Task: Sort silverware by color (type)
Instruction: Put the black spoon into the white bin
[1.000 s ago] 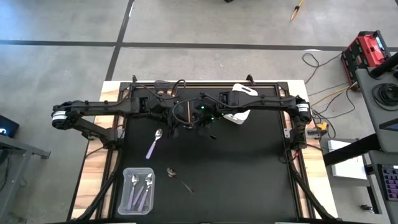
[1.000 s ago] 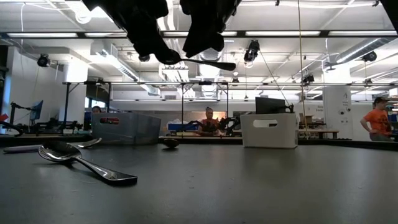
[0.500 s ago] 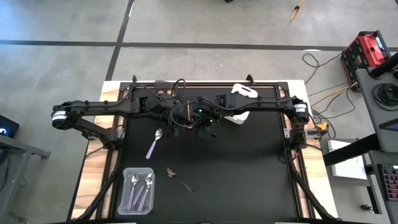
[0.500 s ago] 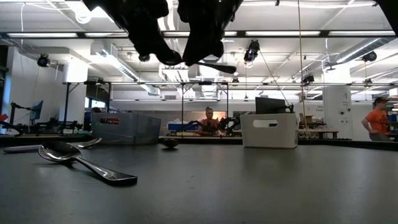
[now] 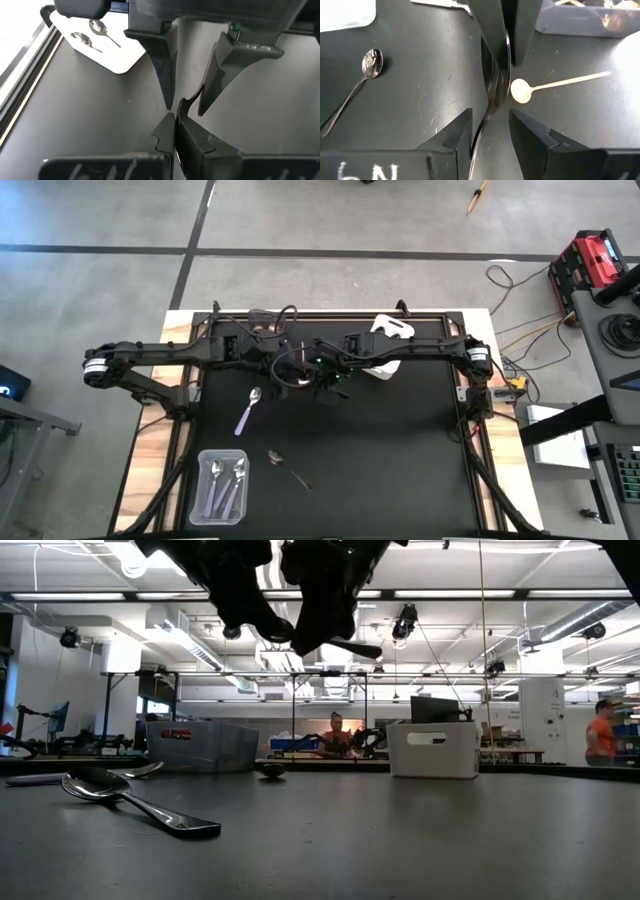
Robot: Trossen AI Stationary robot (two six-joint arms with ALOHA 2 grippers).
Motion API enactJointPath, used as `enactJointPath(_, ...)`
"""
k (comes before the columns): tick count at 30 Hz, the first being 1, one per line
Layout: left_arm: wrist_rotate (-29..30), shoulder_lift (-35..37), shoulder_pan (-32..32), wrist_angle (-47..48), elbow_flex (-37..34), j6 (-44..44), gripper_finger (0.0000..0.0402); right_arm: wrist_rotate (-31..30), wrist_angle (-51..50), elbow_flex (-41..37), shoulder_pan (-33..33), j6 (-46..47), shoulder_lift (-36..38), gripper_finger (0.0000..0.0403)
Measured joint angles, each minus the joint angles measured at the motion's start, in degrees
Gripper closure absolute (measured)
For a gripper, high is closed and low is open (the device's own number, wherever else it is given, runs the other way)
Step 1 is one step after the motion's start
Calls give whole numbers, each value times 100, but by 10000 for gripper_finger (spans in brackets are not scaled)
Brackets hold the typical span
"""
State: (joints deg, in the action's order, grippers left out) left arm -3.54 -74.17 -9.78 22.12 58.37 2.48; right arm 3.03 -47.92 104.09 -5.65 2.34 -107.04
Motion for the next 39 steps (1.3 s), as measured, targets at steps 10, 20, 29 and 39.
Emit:
enactJointPath(10, 37, 2, 0, -56, 0, 5, 400, -7, 62, -7, -1, -39, 0, 384)
enactJointPath(20, -39, 41, 2, -308, 0, 161, 334, -2, 77, -9, -2, 58, 0, 394)
enactJointPath(29, 6, 579, -2, -294, 0, 457, 282, 19, 71, -9, -2, 527, 0, 394)
enactJointPath(39, 368, 1602, -7, -286, -126, 702, 281, -4, 482, -11, -39, 965, 0, 394)
